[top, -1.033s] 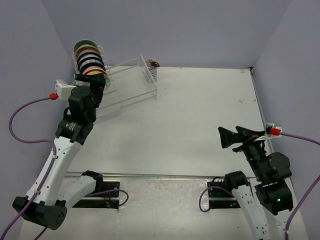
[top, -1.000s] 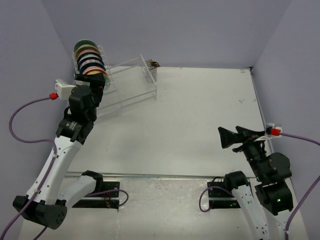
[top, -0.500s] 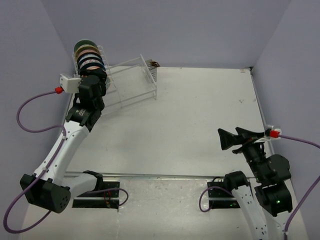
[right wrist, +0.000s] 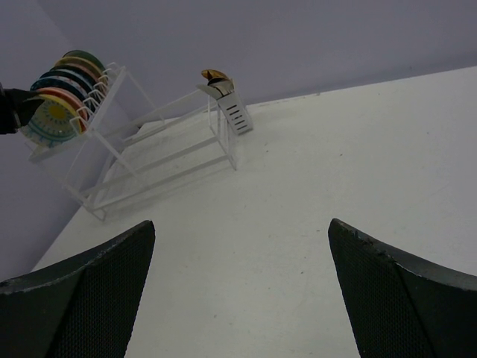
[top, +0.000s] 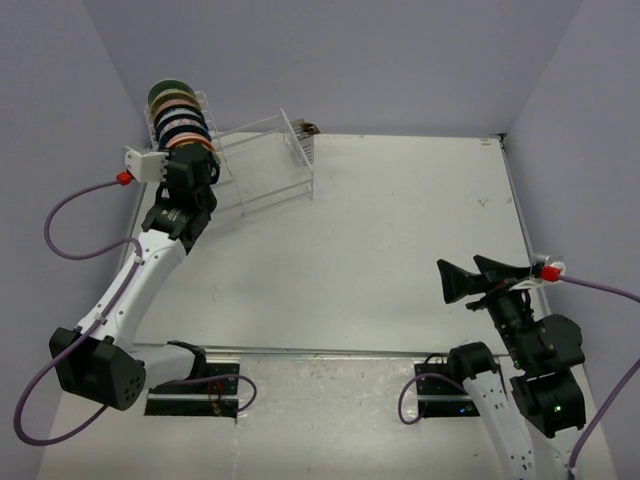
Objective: Unload the bowls from the dish rack
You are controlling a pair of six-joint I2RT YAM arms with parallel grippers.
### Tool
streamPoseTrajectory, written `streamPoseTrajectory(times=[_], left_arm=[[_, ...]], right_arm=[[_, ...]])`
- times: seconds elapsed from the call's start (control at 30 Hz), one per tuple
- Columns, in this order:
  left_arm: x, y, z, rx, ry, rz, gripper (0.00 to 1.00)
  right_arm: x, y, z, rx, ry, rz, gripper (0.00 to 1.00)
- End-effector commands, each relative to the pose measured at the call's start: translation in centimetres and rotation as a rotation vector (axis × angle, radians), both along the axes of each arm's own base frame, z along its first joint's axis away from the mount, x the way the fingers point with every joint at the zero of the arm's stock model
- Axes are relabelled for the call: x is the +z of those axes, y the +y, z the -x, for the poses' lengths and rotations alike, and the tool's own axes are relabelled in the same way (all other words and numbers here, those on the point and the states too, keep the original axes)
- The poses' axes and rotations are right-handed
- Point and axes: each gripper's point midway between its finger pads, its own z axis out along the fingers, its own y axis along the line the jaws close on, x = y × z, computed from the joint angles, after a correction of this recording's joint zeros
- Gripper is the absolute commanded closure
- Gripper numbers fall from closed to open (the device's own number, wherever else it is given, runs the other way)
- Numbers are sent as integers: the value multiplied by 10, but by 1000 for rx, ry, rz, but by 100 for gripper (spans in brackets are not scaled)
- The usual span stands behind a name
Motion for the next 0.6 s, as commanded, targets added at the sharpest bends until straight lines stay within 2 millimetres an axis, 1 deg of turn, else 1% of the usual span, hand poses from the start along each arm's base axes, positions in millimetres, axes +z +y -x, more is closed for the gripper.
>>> streamPoseTrajectory(times=[0.0,0.03,0.17,0.33,0.47,0.53,0.57], left_arm=[[20,9,-1,64,-64,16,84],[18,9,0,66,-64,23,88],[18,10,1,66,-69,23,100],[22,11,4,63,-81,13,100],[36,8,6,29,-121,-2,100],[40,8,10,22,-140,-4,100],[46,8,11,20,-164,-4,100]], right_arm=[[3,1,2,15,-23,27,1],[3,1,3,15,-27,26,1],[5,0,6,14,-39,26,1],[7,0,8,14,-44,28,1],[8,-1,9,12,-51,31,1],[9,-1,10,13,-54,30,1],[10,-1,11,16,-56,30,1]])
